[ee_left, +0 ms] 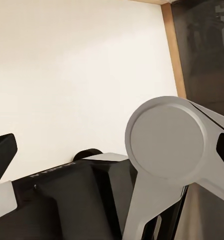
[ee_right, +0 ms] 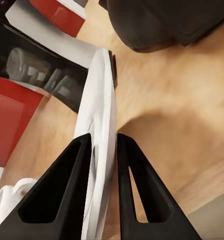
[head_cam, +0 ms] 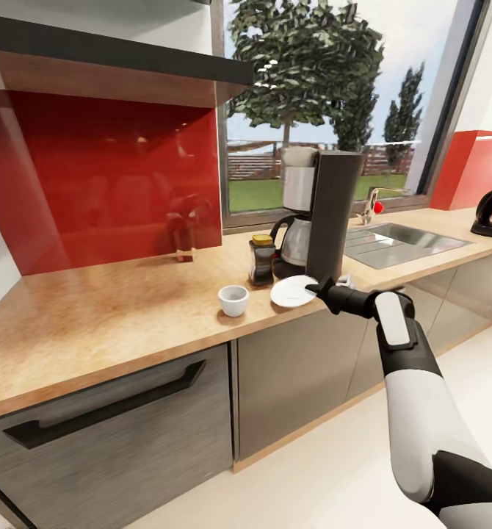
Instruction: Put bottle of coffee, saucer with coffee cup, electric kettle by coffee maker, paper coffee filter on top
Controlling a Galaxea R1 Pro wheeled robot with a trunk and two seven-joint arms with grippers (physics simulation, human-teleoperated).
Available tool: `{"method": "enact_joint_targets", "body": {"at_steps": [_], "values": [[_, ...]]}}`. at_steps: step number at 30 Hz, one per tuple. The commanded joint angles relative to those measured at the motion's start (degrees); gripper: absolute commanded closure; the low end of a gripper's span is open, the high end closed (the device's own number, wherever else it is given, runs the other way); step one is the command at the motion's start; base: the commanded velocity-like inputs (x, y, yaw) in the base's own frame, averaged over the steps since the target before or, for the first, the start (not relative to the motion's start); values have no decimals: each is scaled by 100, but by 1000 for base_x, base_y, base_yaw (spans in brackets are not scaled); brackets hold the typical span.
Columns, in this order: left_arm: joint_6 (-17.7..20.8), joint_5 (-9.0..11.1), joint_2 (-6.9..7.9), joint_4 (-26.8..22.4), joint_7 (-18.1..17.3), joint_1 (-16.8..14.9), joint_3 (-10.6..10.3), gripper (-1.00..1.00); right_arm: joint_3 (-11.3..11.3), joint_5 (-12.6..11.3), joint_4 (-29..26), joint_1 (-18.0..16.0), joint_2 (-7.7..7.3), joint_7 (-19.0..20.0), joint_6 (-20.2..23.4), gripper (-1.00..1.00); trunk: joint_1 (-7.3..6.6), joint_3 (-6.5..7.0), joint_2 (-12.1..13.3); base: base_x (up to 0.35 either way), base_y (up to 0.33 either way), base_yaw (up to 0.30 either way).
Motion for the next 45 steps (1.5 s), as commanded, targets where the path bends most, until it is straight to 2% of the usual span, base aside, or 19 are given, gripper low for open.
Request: {"method": "enact_joint_targets", "body": {"at_steps": [1, 45], "values": [[-38, 45, 3, 1, -8, -3, -48, -100, -24, 0, 30, -6, 7, 27, 32, 100, -1, -6, -3, -1, 17, 0], [-38, 45, 5, 1, -8, -3, -47, -100, -34, -1, 79, -6, 7, 20, 23, 100, -1, -6, -3, 26, 21, 0]]}}
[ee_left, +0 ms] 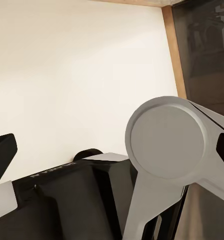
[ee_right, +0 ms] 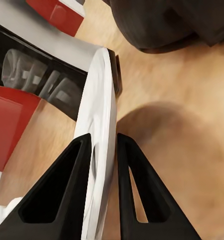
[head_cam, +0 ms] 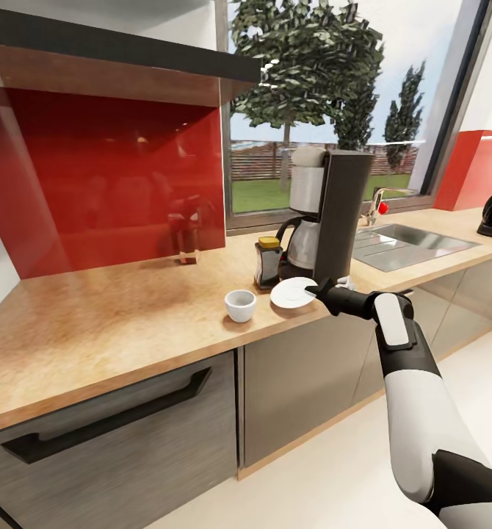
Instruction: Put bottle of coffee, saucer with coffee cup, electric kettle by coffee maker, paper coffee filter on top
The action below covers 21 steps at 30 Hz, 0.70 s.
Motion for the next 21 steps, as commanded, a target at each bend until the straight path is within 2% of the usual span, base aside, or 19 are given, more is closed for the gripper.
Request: {"method": "enact_joint_targets", "body": {"at_steps": [1, 21], "values": [[-38, 45, 2, 1, -8, -3, -48, -100, -23, 5, -5, -6, 7, 26, 32, 100, -1, -6, -3, 0, 0, 0], [-38, 45, 2, 1, -8, -3, -48, -100, -22, 5, -10, -6, 7, 26, 32, 100, -1, -31, -3, 0, 0, 0]]}}
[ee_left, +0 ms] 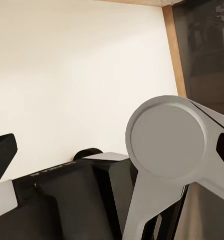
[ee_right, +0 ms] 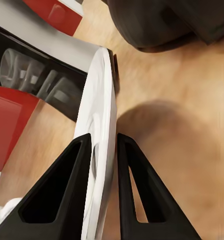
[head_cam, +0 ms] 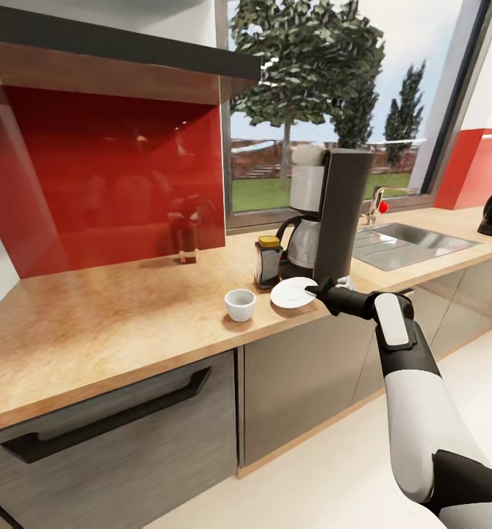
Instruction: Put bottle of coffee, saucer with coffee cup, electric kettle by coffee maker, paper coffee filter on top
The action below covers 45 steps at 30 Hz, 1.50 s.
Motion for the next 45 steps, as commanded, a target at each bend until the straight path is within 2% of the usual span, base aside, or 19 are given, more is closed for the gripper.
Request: {"method": "enact_joint_targets", "body": {"at_steps": [1, 22, 45], "values": [[-38, 45, 2, 1, -8, -3, -48, -100, -24, 3, -2, -6, 7, 26, 32, 100, -1, -11, -3, 0, 0, 0], [-38, 45, 2, 1, -8, -3, -48, -100, -24, 3, -2, -6, 16, 26, 32, 100, -1, -105, -3, 0, 0, 0], [-38, 45, 2, 1, -8, -3, -48, -100, -32, 3, -2, -6, 16, 26, 32, 100, -1, -149, -3, 0, 0, 0]]}}
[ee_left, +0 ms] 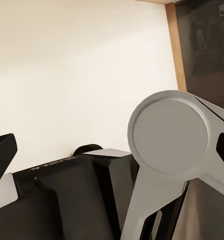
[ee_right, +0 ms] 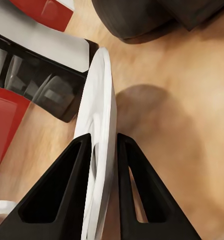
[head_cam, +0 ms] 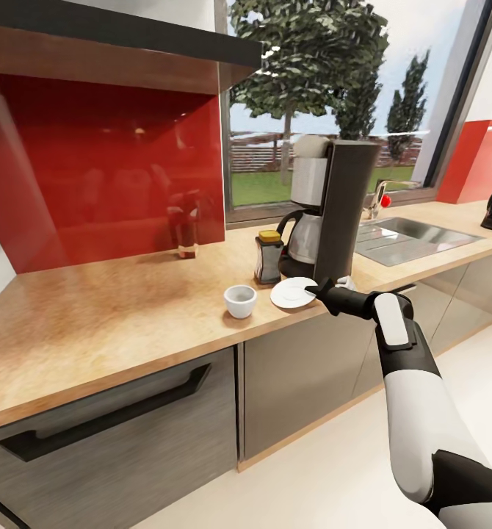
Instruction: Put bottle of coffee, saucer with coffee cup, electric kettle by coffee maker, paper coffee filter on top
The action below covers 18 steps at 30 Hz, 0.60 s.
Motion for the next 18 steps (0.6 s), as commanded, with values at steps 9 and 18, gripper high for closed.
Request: {"method": "enact_joint_targets", "body": {"at_steps": [9, 18], "values": [[-38, 45, 2, 1, -8, -3, -48, -100, -24, 5, 4, -6, 7, 26, 32, 100, -1, -6, -3, 0, 0, 0], [-38, 45, 2, 1, -8, -3, -48, -100, -24, 5, 6, -6, 27, 26, 32, -100, -1, -6, -3, 0, 0, 0]]}}
